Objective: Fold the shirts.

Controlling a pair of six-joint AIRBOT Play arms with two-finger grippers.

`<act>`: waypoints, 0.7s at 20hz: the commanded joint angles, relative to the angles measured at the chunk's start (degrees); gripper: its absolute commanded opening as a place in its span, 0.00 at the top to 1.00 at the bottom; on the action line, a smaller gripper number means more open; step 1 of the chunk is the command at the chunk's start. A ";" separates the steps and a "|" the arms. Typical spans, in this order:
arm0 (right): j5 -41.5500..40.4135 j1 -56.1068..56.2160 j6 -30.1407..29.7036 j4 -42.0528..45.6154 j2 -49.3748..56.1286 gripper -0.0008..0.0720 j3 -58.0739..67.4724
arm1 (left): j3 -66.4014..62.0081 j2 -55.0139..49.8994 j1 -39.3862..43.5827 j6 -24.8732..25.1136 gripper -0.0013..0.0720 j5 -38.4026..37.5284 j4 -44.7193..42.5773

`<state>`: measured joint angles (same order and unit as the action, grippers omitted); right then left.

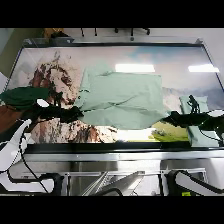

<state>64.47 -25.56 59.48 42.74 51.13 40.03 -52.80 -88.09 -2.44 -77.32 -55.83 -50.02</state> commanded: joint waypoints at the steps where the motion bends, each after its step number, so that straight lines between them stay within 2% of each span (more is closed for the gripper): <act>1: -0.02 0.04 -0.22 -0.09 0.02 0.96 0.02 | -0.07 0.24 -2.36 1.49 0.26 -5.38 0.04; 4: -0.13 0.04 -0.66 -0.09 0.15 0.96 0.02 | -0.02 0.24 -5.90 2.75 0.26 -7.08 0.11; 7: -0.13 0.04 -0.66 -0.13 0.48 0.96 0.00 | 0.04 0.22 -8.33 2.75 0.26 -3.06 0.22; 10: -0.13 0.04 -0.63 -0.13 0.72 0.96 0.00 | 0.02 0.22 -7.37 2.73 0.26 1.36 0.74; 14: -0.15 0.04 -0.66 -0.37 0.81 0.96 0.00 | 0.04 0.20 -3.28 2.78 0.26 3.39 0.61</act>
<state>64.27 -25.56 58.85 42.57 51.86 40.03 -52.80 -87.85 -7.86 -74.59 -54.52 -49.80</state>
